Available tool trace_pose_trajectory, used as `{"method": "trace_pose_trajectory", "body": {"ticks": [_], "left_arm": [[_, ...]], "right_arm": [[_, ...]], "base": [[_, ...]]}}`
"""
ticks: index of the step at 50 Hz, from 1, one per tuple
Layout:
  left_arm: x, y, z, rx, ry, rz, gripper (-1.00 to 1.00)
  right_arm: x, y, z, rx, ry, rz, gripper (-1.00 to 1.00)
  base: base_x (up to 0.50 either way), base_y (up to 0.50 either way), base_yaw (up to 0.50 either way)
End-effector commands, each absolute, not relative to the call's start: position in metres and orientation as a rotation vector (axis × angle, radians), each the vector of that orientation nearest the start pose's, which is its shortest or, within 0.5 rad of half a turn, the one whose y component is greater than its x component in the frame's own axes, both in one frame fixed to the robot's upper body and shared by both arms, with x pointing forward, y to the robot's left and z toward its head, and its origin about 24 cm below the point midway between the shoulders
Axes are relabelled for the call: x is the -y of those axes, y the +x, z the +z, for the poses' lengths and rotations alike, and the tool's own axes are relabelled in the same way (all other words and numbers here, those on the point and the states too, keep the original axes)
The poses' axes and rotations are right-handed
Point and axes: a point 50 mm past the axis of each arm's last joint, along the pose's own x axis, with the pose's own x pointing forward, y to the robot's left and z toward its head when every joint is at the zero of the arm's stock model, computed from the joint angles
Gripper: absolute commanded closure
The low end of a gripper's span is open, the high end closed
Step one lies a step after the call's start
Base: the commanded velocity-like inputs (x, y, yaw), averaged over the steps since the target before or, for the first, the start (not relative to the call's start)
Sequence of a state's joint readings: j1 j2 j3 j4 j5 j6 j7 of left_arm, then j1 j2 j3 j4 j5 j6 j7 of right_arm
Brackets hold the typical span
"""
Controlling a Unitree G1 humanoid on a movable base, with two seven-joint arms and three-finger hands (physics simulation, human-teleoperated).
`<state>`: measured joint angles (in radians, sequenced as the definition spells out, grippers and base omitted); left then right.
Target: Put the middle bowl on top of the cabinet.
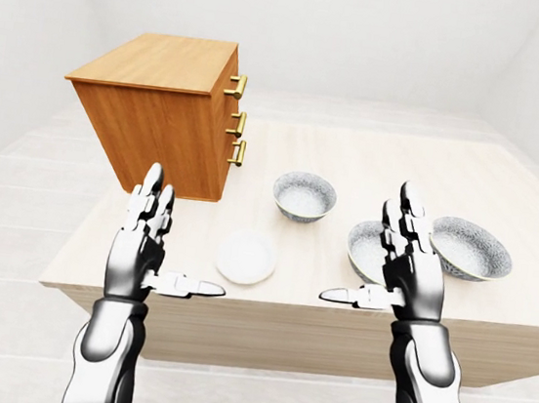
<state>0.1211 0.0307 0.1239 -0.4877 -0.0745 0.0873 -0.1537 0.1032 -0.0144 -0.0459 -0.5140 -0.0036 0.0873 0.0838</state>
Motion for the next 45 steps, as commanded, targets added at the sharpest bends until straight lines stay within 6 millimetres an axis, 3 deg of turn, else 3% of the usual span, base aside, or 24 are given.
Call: {"method": "trace_pose_trajectory", "body": {"ticks": [1,25,45], "left_arm": [[-0.1809,0.2151,0.1181,0.283,0.005,-0.030,-1.00],[-0.1818,0.2115,0.1157,0.269,0.022,-0.021,-1.00],[-0.1815,0.2122,0.1175,0.280,0.002,-0.033,-1.00]], "right_arm": [[0.1656,0.2167,0.1329,0.347,-0.043,0.013,-1.00],[0.1657,0.2130,0.1386,0.371,-0.067,0.017,-1.00],[0.1709,0.2137,0.1368,0.363,-0.064,-0.003,-1.00]], "base": [[0.00,0.00,0.00],[0.00,0.11,0.00],[0.37,0.00,0.00]]}}
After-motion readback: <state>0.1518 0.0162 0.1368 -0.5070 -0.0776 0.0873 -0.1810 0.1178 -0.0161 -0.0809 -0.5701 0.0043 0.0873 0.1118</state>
